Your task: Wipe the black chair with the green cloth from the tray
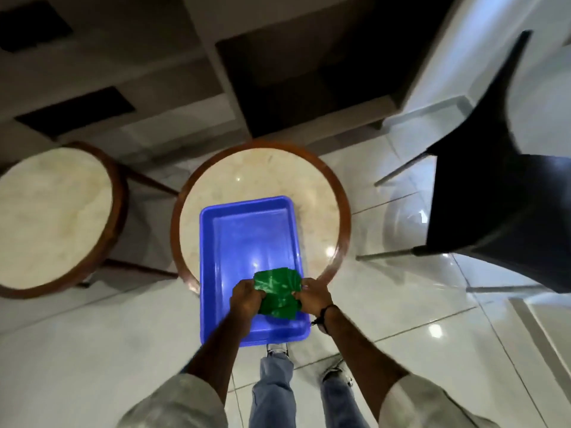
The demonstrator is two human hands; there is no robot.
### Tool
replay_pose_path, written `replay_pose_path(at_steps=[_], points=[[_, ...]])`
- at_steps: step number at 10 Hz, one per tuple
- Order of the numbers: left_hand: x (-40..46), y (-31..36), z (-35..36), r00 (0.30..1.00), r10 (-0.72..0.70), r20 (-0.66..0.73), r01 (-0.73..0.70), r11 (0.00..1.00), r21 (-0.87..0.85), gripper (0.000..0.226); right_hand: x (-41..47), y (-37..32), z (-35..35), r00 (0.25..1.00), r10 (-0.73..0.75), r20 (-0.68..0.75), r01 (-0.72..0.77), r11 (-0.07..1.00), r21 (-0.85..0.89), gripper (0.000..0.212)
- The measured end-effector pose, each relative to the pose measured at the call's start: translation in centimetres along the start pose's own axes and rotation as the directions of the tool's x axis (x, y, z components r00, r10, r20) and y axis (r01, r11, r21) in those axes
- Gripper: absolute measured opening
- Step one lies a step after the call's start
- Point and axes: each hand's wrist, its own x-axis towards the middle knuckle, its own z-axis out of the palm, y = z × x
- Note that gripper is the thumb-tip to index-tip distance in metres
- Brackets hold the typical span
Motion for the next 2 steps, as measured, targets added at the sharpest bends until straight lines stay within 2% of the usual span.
replay_pose_path(at_steps=[1,2], points=[[3.6,-2.8,-1.8,0.991,-0.07,0.11,0.073,0.997,-0.024,0.036,2.9,1.3,3.5,0.998,0.056,-0.002,-0.056,0.997,-0.055,0.022],[5.0,-3.8,-3.1,0.967,-0.124,0.224,0.138,0.989,-0.05,0.042,4.4,1.8,4.7,0.995,0.075,-0.068,-0.079,0.994,-0.072,0.028]])
